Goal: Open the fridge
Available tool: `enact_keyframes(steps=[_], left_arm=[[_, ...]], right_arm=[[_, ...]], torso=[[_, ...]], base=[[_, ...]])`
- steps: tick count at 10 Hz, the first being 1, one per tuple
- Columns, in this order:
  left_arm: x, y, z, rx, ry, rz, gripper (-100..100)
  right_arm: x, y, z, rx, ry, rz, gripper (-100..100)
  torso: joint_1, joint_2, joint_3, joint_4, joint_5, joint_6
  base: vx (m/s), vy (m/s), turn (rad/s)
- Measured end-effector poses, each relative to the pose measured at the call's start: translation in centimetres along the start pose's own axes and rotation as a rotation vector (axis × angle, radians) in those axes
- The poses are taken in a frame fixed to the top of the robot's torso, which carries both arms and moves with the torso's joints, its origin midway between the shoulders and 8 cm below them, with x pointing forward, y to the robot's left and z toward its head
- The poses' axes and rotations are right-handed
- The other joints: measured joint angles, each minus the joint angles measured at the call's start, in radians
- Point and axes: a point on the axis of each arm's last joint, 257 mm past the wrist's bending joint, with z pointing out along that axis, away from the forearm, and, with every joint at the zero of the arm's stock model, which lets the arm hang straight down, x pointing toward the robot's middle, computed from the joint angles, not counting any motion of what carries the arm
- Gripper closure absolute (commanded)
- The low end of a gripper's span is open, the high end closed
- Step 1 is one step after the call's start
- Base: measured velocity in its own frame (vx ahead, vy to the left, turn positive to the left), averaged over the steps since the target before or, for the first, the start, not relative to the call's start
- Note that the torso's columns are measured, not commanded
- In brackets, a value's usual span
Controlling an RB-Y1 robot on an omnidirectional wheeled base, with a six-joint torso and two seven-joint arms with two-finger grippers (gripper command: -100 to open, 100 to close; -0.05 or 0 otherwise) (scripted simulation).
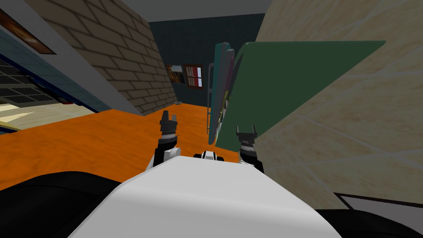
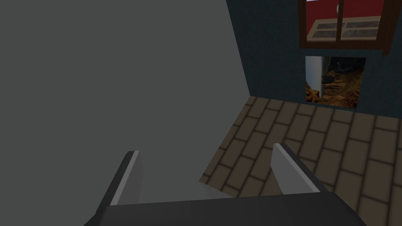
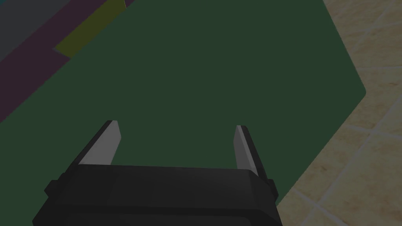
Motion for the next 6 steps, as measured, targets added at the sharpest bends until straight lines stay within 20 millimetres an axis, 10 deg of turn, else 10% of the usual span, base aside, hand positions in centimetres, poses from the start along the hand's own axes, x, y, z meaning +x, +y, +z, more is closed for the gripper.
enact_keyframes(steps=[6], left_arm=[[0.00,0.00,0.00,0.000,0.000,0.000,0]], right_arm=[[-0.60,-0.77,-0.59,0.003,-0.057,0.291,-100]], torso=[[0.000,0.001,0.000,0.000,0.000,0.000]], base=[[0.053,0.023,0.041]])
